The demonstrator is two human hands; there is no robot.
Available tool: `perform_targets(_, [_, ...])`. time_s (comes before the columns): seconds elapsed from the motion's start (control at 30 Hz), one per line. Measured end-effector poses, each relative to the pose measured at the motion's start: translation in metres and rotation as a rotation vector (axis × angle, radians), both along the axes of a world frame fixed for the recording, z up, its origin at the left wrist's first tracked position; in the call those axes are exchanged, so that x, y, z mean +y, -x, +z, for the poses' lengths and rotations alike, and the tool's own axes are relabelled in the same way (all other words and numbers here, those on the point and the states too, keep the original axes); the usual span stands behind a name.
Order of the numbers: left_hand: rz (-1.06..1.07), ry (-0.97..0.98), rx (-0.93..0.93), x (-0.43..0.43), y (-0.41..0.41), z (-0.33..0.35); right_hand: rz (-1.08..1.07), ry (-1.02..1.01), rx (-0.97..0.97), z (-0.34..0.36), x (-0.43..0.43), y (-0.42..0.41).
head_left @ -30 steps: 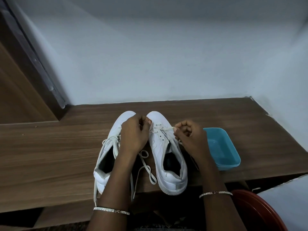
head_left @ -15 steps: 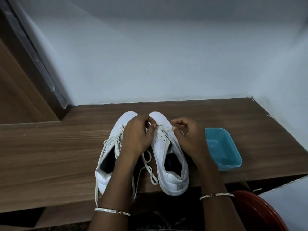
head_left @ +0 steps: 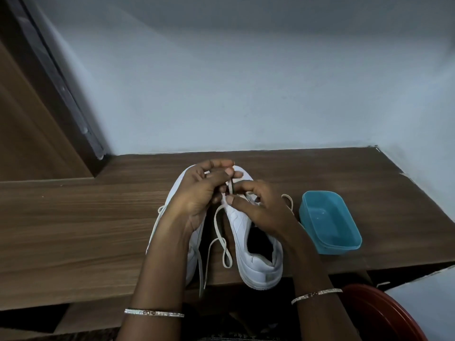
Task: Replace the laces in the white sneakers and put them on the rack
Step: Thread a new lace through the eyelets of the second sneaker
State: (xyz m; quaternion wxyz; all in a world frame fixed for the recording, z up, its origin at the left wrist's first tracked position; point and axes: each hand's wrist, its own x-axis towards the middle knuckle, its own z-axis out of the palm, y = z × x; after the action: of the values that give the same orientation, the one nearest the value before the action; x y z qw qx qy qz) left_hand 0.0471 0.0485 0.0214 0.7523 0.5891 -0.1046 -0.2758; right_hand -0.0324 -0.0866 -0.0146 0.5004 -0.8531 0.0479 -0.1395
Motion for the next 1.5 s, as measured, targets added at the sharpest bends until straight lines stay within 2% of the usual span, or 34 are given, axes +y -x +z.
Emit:
perform_targets(0.1, [0.035, 0.086, 0.036, 0.001, -0.005, -0.007, 0.043, -0.019, -0.016, 0.002, 0.003, -0.002])
perform_targets(0.17, [0.133, 0.047, 0.009, 0.001, -0.006, -0.013, 0.019, -0.218, -0.054, 0.005, 0.000, 0.001])
perform_targets(0.27, [0.287, -0.093, -0.139, 0.001, -0.010, -0.023, -0.063, -0.669, -0.119, 0.016, -0.012, 0.010])
perform_targets(0.33, [0.367, -0.239, -0.298, -0.001, -0.014, -0.032, -0.140, -0.812, -0.181, 0.018, -0.022, 0.014])
perform_targets(0.47, [0.482, -0.690, -0.644, -0.009, -0.015, -0.041, -0.261, -1.081, -0.308, 0.015, -0.039, 0.021])
perform_targets(0.53, [0.515, -0.759, -0.696, -0.012, -0.011, -0.040, -0.283, -1.187, -0.348, 0.013, -0.046, 0.023])
perform_targets(0.67, [0.554, -0.779, -0.655, -0.013, -0.007, -0.038, -0.305, -1.321, -0.393, 0.007, -0.060, 0.028])
perform_targets(0.73, [0.571, -0.768, -0.644, -0.013, -0.008, -0.036, -0.281, -1.301, -0.412, 0.004, -0.064, 0.028])
perform_targets(0.87, [0.580, -0.809, -0.677, -0.013, -0.005, -0.036, -0.287, -1.097, -0.345, 0.002, -0.057, 0.023])
perform_targets(0.97, [0.565, -0.864, -0.907, -0.013, -0.003, -0.033, -0.267, -0.850, -0.204, 0.005, -0.044, 0.021])
perform_targets(1.03, [0.438, -0.640, -1.100, -0.013, -0.002, -0.025, -0.195, -0.702, -0.113, 0.009, -0.034, 0.021])
perform_targets(1.07, [0.320, -0.465, -1.112, -0.014, 0.001, -0.020, -0.145, -0.656, -0.076, 0.012, -0.028, 0.020])
perform_targets(1.13, [0.086, -0.213, -0.949, -0.016, 0.009, -0.012, -0.072, -0.601, -0.014, 0.016, -0.020, 0.019])
perform_targets(1.2, [-0.047, -0.133, -0.813, -0.019, 0.014, -0.009, -0.037, -0.558, 0.031, 0.018, -0.016, 0.018])
perform_targets(1.33, [-0.020, -0.243, -0.899, -0.019, 0.007, -0.021, -0.028, -0.510, 0.060, 0.016, -0.018, 0.020])
perform_targets(1.5, [0.009, -0.403, -0.916, -0.006, -0.011, -0.030, -0.152, -0.535, 0.032, 0.009, -0.035, 0.025])
